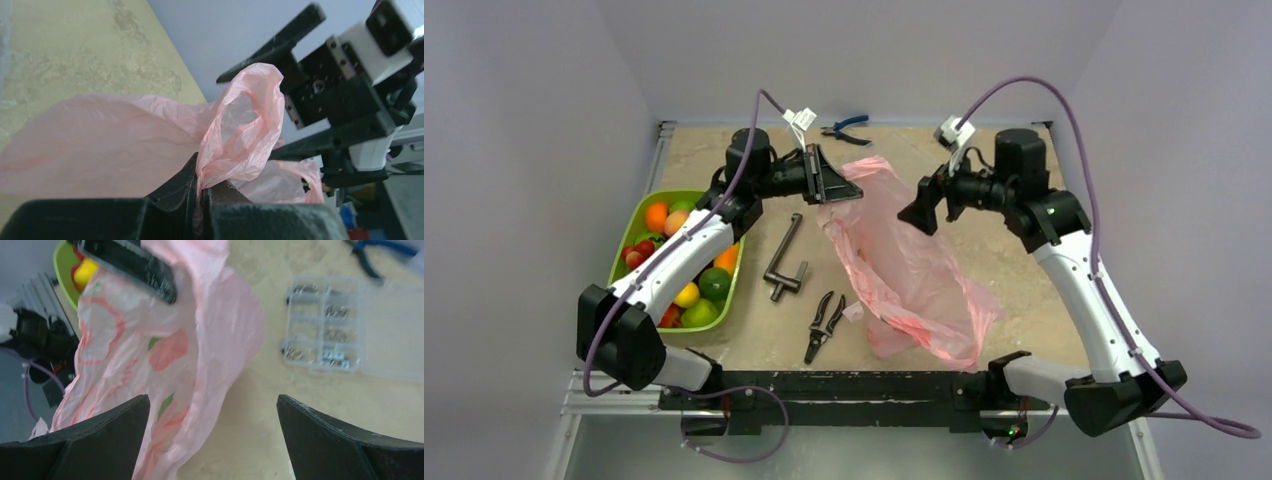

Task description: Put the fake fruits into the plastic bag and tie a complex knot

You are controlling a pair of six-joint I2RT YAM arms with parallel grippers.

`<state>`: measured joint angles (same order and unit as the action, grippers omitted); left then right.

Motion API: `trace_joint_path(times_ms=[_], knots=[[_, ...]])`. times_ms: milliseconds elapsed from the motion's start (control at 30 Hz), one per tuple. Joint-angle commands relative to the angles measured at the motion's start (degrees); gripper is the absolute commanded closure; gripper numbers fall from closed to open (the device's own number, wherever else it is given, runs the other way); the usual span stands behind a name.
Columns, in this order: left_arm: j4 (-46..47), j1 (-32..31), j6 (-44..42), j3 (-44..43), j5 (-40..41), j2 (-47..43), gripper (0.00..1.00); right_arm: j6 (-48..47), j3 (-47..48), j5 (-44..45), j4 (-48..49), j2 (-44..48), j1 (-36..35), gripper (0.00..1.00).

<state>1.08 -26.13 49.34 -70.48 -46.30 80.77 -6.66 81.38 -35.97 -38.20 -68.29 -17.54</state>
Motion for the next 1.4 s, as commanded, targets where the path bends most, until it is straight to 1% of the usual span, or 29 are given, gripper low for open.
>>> trace_joint_path(times_ms=[0,33,67,133,167,200,233,300,333,400,467,500,567,600,667,700,733,767,800,867,933,967,1000,1033,1100,1133,1200,1367], knots=[[21.44,2.99,20.11,6.83,-0.76,0.86,1.0,-0.89,-6.28,12.22,-3.93,2.81,-5.64,0.01],[25.29,3.56,22.44,8.62,-1.57,1.3,1.0,-1.86,-8.11,15.42,-4.73,3.19,-5.69,0.04],[29.35,4.14,24.1,9.67,-2.53,1.58,1.0,-2.9,-10.28,18.58,-5.26,3.57,-5.74,0.14],[33.46,5.72,25.56,10.64,-4.38,2.07,1.0,-5.54,-14.27,23.47,-5.33,3.73,-5.33,0.47],[35.07,6.85,26.19,10.7,-5.35,2.59,1.0,-7.33,-15.22,22.86,-6.14,3.61,-4.22,0.69],[36.51,8.02,26.73,10.79,-6.04,3.08,1.0,-8.54,-14.78,19.83,-7.5,3.53,-2.3,0.95],[36.51,9.21,26.41,10.61,-6.41,3.42,1.0,-8.69,-13.24,17.64,-8.19,3.63,-0.52,1.0],[32.35,11.53,22.42,9.54,-6.6,3.88,1.0,-8.51,-7.2,12.26,-7.75,4.03,2.63,1.0],[26.63,12.85,19.72,8.82,-6.26,4.24,1.0,-7.96,-4.61,10.89,-7.32,4.35,3.08,1.0],[18.93,13.75,13.85,6.56,-6.79,6.01,1.0,-6.89,-0.5,5.68,-6.66,4.73,3.13,1.0],[9.93,13.63,6.38,3.83,-6.21,7.43,1.0,-4.23,0.49,1.63,-6.08,4.91,3.11,1.0],[7.02,13.37,2.01,2.99,-5.5,7.54,0.89,-3.22,0.25,-1.64,-5.76,4.86,3.0,1.0],[0.42,13.02,-5.32,0.17,-4.8,7.07,0.64,0.36,-2.36,-3.12,-3.75,4.57,2.26,1.0],[-4.84,13.03,-9.55,-1.37,-4.36,6.4,0.57,0.88,-3.63,-3.38,-3.65,4.08,2.22,1.0],[-11.9,13.16,-19.05,-3.43,-3.96,3.5,0.44,2.99,-5.83,-2.76,-2.79,3.08,2.23,1.0],[-15.27,13.25,-24.82,-3.7,-3.86,1.01,0.37,4.25,-6.7,-2.36,-2.2,2.69,2.18,1.0],[-19.05,13.37,-32.79,-3.5,-3.75,-2.19,0.27,5.15,-7.05,-2.23,-2.0,2.05,2.14,1.0],[-21.69,13.61,-40.16,-2.4,-3.21,-5.89,0.08,6.01,-6.92,-2.22,-1.97,1.39,2.18,1.0],[-22.72,14.03,-46.07,-0.34,-3.29,-10.16,0.01,6.18,-6.57,-1.89,-2.02,0.78,2.15,1.0],[-24.26,15.3,-58.77,3.11,-4.93,-17.3,0.0,8.35,-5.87,-1.82,-1.98,-0.11,2.1,1.0],[-33.78,15.17,-73.66,2.85,-9.16,-21.15,0.0,9.55,-5.79,-1.93,-1.45,-0.47,2.16,1.0],[-37.26,14.51,-79.98,2.36,-10.94,-22.41,0.0,9.79,-5.81,-2.21,-1.3,-0.63,2.07,1.0],[-39.6,13.25,-84.3,2.31,-11.76,-23.31,0.0,9.97,-5.89,-2.11,-1.15,-0.74,1.93,1.0],[-43.34,10.0,-89.76,2.09,-10.69,-23.65,0.0,10.17,-6.07,-2.18,-0.83,-0.78,1.86,1.0],[-49.34,0.28,-103.89,2.33,-3.47,-23.33,0.0,10.62,-6.75,-2.29,-0.25,-0.72,1.46,1.0],[-46.6,-3.68,-105.12,4.28,0.1,-23.06,0.0,10.98,-7.1,-2.18,0.07,-0.7,1.23,1.0],[-37.43,-9.49,-103.79,8.53,5.16,-21.52,0.0,11.64,-7.25,-2.38,0.18,-0.82,1.18,1.0],[-22.43,-19.27,-102.59,10.36,13.0,-11.9,0.0,12.29,-6.68,-2.51,-0.52,-1.12,1.07,1.0]])
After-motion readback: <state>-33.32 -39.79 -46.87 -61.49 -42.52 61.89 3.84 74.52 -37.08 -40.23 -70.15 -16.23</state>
